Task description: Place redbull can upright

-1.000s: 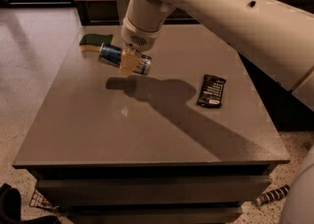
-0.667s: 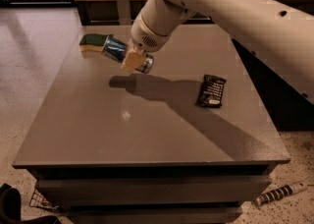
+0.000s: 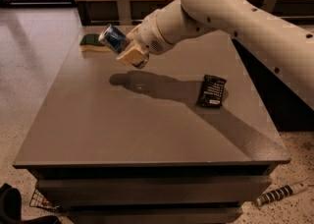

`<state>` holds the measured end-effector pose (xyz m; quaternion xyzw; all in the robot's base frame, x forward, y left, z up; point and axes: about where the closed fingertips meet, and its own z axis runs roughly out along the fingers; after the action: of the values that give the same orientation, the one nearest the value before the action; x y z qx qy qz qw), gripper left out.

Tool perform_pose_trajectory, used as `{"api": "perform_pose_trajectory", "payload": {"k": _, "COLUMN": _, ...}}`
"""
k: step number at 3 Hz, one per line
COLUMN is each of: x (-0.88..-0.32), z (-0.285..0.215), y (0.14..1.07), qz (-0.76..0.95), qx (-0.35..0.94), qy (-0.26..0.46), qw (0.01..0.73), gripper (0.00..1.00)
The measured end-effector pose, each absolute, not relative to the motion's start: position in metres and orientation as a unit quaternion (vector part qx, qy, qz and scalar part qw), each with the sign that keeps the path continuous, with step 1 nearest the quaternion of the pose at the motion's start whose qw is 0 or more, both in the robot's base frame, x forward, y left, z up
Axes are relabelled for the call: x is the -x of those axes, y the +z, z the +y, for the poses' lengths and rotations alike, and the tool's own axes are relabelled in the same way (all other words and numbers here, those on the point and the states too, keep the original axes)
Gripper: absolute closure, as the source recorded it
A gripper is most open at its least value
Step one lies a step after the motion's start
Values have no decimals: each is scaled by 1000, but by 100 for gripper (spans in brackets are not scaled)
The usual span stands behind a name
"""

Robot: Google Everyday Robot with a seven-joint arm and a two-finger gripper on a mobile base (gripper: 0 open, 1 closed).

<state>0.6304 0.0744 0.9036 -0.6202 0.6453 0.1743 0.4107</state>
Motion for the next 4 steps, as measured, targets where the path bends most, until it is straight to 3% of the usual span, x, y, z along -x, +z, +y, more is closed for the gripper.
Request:
{"api": "perform_pose_trajectory", "payload": {"k": 1, "x": -627, "z": 84, "y": 916, "qz": 620, "qx": 600, "qy": 198, "qw": 465, "gripper": 100}}
{"api": "perform_pose_trajectory", "payload": {"k": 4, "x": -610, "z": 112, "y": 920, "qz": 587, "qx": 536, "qy": 289, "qw": 534, "gripper": 100}}
